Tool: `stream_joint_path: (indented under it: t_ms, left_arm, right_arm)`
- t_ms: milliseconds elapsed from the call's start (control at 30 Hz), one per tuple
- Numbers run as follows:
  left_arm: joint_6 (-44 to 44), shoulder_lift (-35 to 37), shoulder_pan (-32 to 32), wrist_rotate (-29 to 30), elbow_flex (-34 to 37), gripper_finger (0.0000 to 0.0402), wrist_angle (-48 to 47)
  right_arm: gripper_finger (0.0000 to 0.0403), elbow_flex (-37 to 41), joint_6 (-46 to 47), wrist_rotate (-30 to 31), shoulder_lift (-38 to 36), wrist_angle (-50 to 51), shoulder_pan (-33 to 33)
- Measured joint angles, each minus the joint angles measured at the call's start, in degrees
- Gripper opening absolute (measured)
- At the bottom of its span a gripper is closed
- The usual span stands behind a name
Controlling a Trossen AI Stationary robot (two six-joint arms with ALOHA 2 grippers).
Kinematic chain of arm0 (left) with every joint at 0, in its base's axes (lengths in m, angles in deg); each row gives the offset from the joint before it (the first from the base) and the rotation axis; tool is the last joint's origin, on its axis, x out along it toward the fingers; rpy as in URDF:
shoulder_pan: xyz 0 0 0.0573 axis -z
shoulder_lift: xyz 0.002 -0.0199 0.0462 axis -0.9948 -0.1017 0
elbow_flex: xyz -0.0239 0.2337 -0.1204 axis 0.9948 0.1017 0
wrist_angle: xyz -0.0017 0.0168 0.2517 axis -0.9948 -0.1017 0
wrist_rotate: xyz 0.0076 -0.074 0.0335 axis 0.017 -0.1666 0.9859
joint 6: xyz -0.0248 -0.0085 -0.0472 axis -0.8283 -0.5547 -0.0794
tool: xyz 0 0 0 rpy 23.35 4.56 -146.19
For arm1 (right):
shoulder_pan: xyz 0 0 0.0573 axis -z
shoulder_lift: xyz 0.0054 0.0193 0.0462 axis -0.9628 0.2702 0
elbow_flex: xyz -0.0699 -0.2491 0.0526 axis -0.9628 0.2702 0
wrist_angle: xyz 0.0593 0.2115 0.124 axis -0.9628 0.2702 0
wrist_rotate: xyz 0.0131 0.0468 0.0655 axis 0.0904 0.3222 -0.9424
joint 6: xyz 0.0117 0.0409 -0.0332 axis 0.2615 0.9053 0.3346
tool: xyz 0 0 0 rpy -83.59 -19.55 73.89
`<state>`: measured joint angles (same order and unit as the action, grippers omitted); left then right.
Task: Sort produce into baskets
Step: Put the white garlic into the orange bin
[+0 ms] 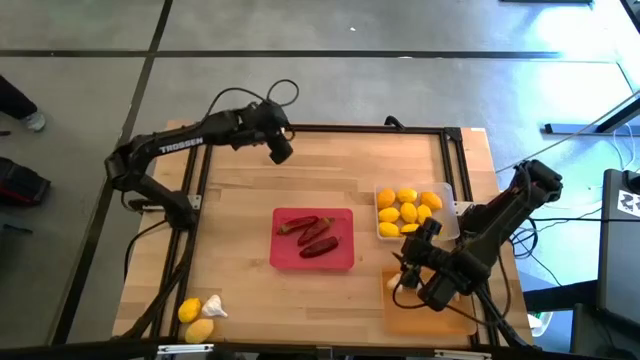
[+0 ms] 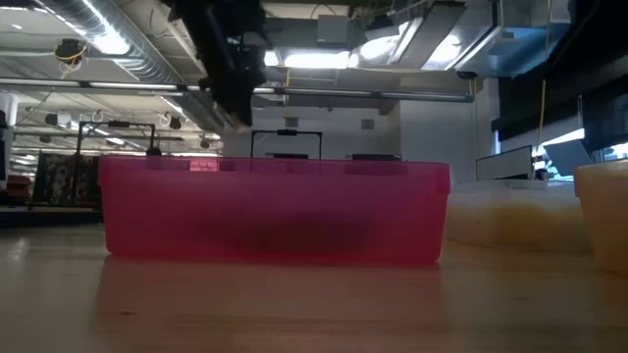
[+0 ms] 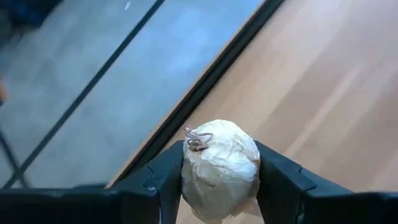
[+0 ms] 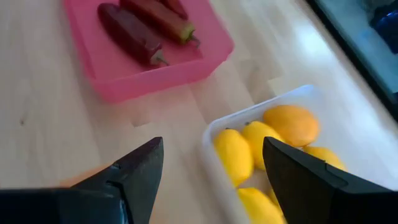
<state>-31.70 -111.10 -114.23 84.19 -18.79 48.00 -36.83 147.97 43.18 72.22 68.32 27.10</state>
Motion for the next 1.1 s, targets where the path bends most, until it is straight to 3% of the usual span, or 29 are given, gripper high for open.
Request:
stream_joint_path:
  t_ms: [167, 433, 733, 933, 1100]
  left_arm:
    - [0.17, 0.63, 6.67, -0.04, 0.00, 0.0161, 4.37]
    - [1.74, 0.63, 15.98, -0.07, 0.00, 0.0162, 14.12]
    - [3.09, 0.63, 25.53, -0.11, 0.00, 0.0162, 24.72]
    - [3.88, 0.63, 30.55, -0.11, 0.00, 0.0162, 26.39]
    - [2.97, 0.63, 33.18, -0.11, 0.89, 0.0162, 28.87]
  right_arm:
    - [0.0271, 0.00, 0.03, 1.52, -3.86, 3.84, 0.11]
    - [0.0271, -0.02, -2.16, 0.39, -9.46, 0.41, 4.01]
    - [0.0271, -0.02, -14.46, -2.41, -9.88, -5.81, 11.17]
    - [0.0271, -0.02, -21.63, -4.84, -10.05, -7.18, 16.46]
    - [0.0271, 2.53, -30.25, -9.23, -10.18, -17.71, 20.78]
